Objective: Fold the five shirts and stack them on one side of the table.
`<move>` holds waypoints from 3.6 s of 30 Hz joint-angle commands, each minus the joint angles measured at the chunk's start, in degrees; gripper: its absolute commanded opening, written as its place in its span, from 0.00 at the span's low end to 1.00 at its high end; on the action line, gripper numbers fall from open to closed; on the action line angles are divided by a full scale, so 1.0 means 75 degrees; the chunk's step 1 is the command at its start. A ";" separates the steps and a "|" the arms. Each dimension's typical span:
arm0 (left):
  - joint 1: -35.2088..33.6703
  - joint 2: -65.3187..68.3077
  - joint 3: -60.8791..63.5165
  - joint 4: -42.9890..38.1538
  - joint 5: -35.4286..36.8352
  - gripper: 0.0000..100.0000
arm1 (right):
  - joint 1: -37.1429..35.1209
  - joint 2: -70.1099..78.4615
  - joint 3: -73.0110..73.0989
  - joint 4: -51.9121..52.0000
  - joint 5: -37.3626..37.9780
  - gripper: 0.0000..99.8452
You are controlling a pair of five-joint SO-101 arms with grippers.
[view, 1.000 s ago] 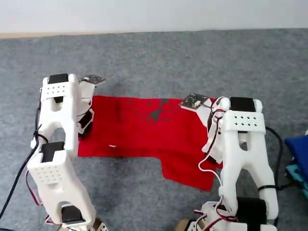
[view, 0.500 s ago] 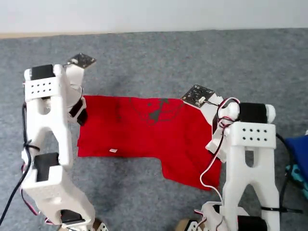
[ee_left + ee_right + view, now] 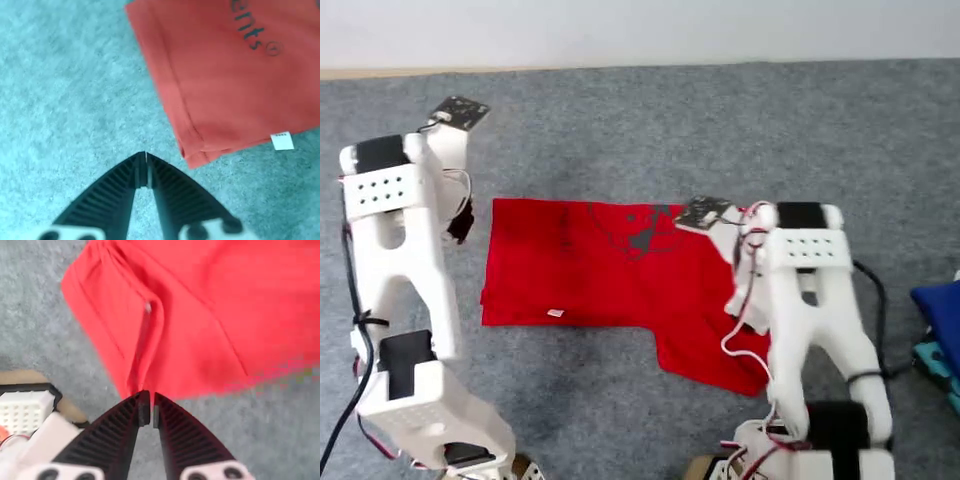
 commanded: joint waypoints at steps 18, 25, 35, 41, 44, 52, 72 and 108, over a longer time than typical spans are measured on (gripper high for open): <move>-0.0082 -0.0445 -0.0217 0.0164 0.0105 0.00 | -0.1928 0.1471 -0.0035 -0.1295 -0.0305 0.01; -0.0082 -0.0387 -0.0217 0.0164 0.0105 0.00 | -0.3194 0.1155 -0.0293 -0.0287 -0.0738 0.01; -0.0082 -0.0387 -0.0217 0.0152 0.0105 0.00 | -0.2467 0.0182 -0.1301 0.0346 -0.0703 0.01; -0.0070 -0.0387 -0.0217 0.0094 0.0105 0.00 | -0.2010 0.0838 -0.1266 -0.0334 -0.0727 0.01; -0.0070 -0.0387 -0.0217 0.0094 0.0105 0.00 | -0.1987 0.1659 -0.1266 -0.0568 -0.0727 0.01; -0.0469 -0.0434 -0.0240 0.0094 0.0105 0.00 | -0.3487 0.2303 -0.1278 -0.0170 -0.1371 0.01; 0.0668 -0.1278 -0.0252 0.0141 0.0117 0.00 | -0.0791 -0.2210 -0.3411 0.1788 -0.2919 0.01; 0.4314 -0.0610 -0.0252 -0.1043 0.2098 0.00 | 0.4390 -0.4765 -0.0668 -0.1084 -0.3892 0.04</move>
